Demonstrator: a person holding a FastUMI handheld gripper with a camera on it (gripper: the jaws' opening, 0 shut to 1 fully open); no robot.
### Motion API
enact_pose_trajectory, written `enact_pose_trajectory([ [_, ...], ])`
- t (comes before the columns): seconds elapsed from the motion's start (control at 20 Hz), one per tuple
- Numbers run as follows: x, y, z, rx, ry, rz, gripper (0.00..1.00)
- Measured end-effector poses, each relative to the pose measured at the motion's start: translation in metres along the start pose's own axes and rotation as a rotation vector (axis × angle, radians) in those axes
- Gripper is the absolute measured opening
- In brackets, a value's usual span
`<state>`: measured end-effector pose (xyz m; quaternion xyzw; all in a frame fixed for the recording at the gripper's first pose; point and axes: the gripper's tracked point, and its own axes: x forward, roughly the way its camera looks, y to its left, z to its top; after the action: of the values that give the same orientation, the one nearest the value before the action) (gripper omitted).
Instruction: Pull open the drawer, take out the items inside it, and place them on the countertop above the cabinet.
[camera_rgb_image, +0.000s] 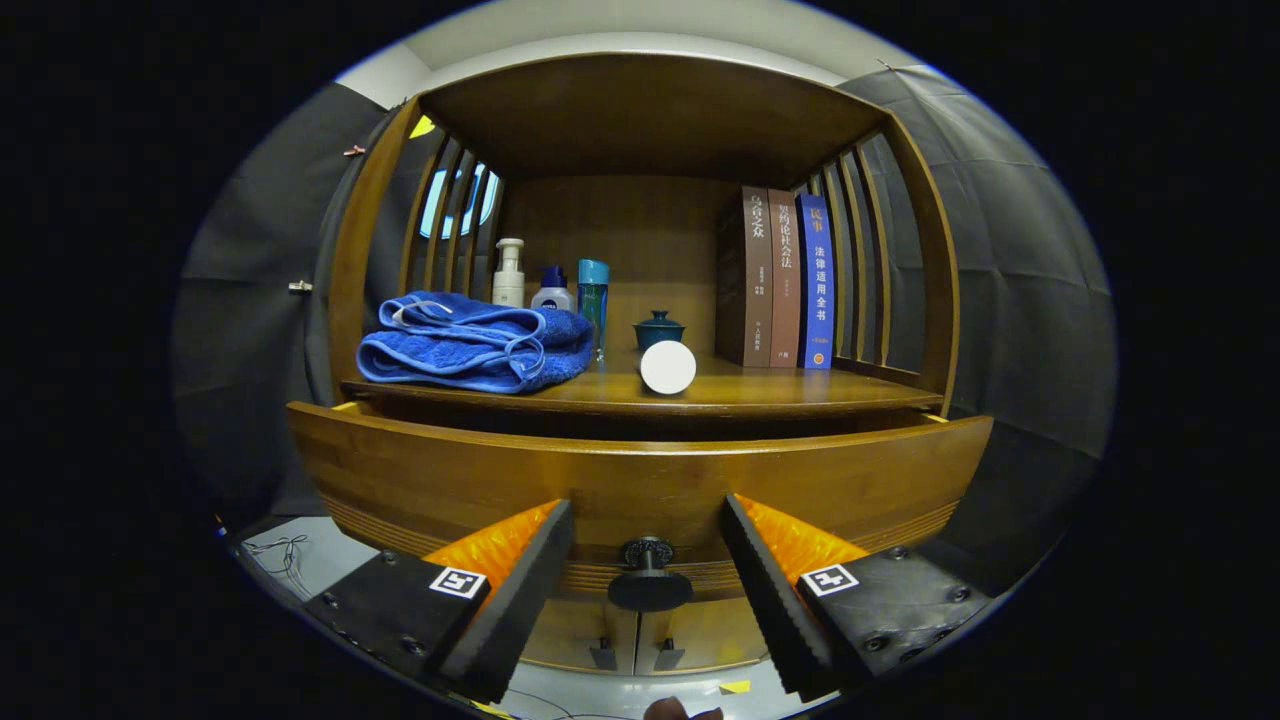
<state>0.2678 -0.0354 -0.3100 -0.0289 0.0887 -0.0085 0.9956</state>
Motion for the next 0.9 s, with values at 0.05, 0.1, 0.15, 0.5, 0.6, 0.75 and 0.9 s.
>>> enact_pose_trajectory([
  [0.05,0.006,0.001,0.001,0.003,0.000,-0.003,0.99],
  [0.1,0.010,0.002,0.001,0.005,0.002,-0.006,0.99],
  [0.15,0.015,0.003,0.001,0.008,0.001,-0.007,0.99],
  [0.5,0.041,0.005,0.003,0.011,0.018,-0.007,0.98],
  [0.6,0.041,0.005,0.005,0.002,0.013,-0.008,1.00],
  [0.75,0.040,0.002,0.004,-0.025,0.017,-0.021,0.99],
  [0.9,0.025,-0.006,0.020,-0.014,-0.001,-0.054,1.00],
])
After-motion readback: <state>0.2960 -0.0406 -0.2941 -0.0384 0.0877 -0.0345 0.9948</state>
